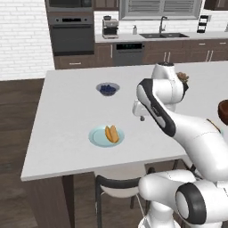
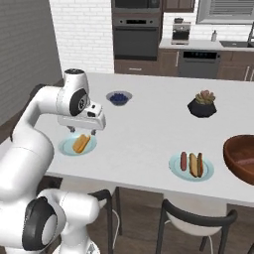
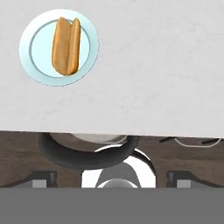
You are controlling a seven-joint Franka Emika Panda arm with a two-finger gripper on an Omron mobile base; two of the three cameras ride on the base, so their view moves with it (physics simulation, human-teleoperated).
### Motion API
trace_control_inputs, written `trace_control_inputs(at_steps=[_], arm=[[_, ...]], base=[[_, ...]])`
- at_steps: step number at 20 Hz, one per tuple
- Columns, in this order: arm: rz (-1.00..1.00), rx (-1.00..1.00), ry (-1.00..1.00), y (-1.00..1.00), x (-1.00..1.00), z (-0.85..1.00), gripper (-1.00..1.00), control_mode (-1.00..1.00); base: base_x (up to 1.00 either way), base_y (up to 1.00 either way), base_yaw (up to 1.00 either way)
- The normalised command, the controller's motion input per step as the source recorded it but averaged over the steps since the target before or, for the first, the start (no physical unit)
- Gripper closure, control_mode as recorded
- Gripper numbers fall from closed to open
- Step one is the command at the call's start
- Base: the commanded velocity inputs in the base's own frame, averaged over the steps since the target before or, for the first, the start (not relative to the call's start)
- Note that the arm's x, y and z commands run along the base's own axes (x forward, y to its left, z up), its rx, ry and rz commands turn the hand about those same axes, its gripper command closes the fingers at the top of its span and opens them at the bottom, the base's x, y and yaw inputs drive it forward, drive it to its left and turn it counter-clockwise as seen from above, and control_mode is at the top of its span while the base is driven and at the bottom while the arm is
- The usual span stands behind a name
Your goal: Place one bun and one sausage from the bowl on each plate.
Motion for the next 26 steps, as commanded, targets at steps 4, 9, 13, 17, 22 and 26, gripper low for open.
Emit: trace_control_inputs(at_steps=[4, 9, 13, 17, 22, 26], arm=[[0.00, 0.00, 0.00, 0.00, 0.00, 0.00, -1.00, 1.00], [0.00, 0.00, 0.00, 0.00, 0.00, 0.00, -1.00, 1.00], [0.00, 0.00, 0.00, 0.00, 0.00, 0.00, -1.00, 1.00], [0.00, 0.00, 0.00, 0.00, 0.00, 0.00, -1.00, 1.00], [0.00, 0.00, 0.00, 0.00, 0.00, 0.00, -1.00, 1.00], [0.00, 0.00, 0.00, 0.00, 0.00, 0.00, -1.00, 1.00]], base=[[-0.51, -0.91, -0.08], [-0.04, -1.00, -0.16], [0.05, -1.00, -0.12], [0.28, -1.00, -0.10], [0.46, -0.70, -0.03], [0.50, -0.50, 0.09]])
